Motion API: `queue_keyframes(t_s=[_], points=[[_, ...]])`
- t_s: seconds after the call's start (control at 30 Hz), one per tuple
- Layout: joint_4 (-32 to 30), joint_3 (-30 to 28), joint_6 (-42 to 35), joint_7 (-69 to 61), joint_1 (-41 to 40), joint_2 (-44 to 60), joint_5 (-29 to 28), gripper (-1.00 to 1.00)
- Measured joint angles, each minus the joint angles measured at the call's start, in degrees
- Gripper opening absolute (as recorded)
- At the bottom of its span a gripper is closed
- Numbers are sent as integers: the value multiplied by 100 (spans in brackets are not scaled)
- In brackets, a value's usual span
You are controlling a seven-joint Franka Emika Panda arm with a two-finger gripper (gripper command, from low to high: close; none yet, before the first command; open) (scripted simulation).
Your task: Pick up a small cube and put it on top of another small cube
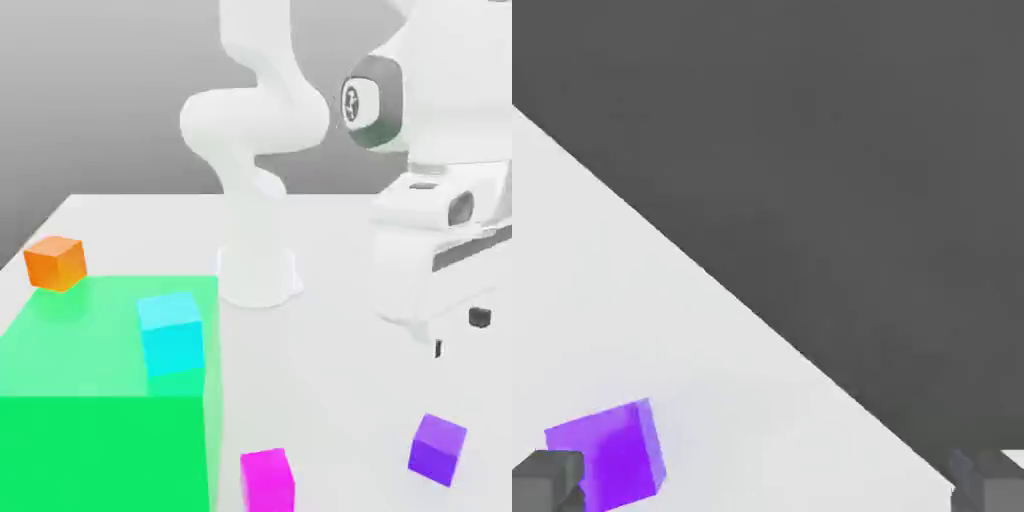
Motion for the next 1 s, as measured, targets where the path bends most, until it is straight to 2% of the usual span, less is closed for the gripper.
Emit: queue_keyframes(t_s=[0.17, 0.3, 0.33, 0.6, 0.73, 1.0], points=[[-130, 109, 432, -239, 217, 1051, -316, 0], [-8, -77, 1048, -110, 404, 1882, -569, 0], [25, -127, 1186, -77, 446, 2056, -614, -100], [3, -92, 1095, -94, 420, 1950, -594, -100], [-128, 49, 476, -261, 298, 1195, -328, -100], [581, -721, -1453, 984, -662, -47, 99, -100]])
